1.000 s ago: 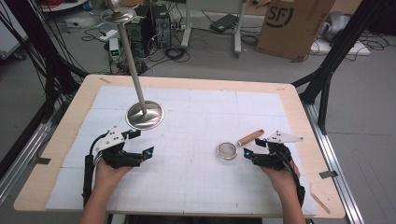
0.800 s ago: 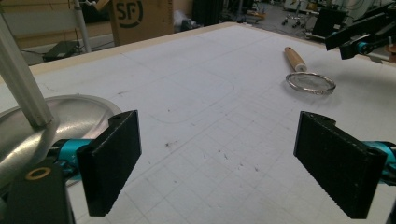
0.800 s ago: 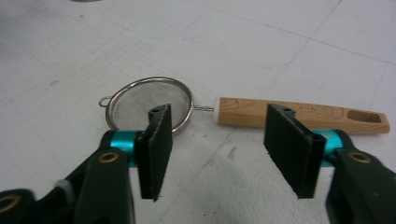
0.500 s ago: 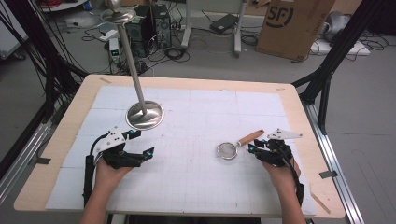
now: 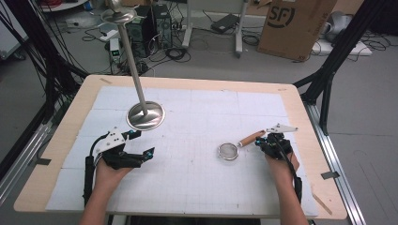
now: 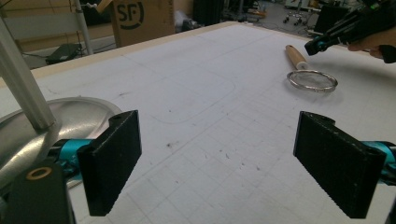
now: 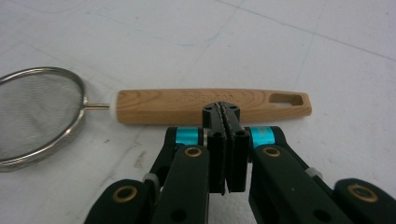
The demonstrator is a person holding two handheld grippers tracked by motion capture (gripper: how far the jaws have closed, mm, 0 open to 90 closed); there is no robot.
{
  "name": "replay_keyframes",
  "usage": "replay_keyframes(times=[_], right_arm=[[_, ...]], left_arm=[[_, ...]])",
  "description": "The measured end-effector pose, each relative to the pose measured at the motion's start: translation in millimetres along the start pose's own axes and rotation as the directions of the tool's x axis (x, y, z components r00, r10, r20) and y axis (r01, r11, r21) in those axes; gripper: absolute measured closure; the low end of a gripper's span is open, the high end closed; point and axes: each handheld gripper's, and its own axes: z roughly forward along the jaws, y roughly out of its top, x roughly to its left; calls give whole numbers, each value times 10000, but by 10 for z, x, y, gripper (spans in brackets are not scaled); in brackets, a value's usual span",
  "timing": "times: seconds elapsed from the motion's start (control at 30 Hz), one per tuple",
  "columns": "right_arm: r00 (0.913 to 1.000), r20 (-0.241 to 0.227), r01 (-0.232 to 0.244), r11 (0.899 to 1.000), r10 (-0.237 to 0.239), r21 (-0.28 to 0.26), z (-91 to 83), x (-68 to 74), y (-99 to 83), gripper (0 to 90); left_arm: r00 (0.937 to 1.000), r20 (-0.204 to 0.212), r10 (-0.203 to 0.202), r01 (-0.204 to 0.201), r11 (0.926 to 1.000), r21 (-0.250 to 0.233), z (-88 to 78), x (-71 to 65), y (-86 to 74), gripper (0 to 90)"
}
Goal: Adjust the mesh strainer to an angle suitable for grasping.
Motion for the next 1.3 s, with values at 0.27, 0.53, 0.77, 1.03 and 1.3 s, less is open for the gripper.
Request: replay_keyframes(times=[0.27, 0.53, 0.77, 1.03, 1.3], right_arm=[[9993, 370, -95, 9997, 87, 227, 91, -44, -7, 898], [9985, 497, -244, 9988, 223, 413, 128, -107, 27, 898], [9987, 509, -105, 9979, 72, 632, 179, -99, 80, 898], [9986, 370, 345, 9962, -376, 798, 261, -11, 158, 898], [9984, 269, 467, 9946, -494, 922, 360, 9, 269, 898]], left_arm=[[10000, -17, -10, 10, 10000, -66, -13, 1, 6, 158], [10000, 36, -8, 8, 10000, -56, -18, -6, 9, 160], [10000, 47, -79, 80, 9998, -156, -27, -6, 14, 162], [9999, 85, -105, 106, 9999, -85, -29, -17, 7, 162], [9999, 93, -120, 120, 9999, -84, -27, -17, 5, 164]])
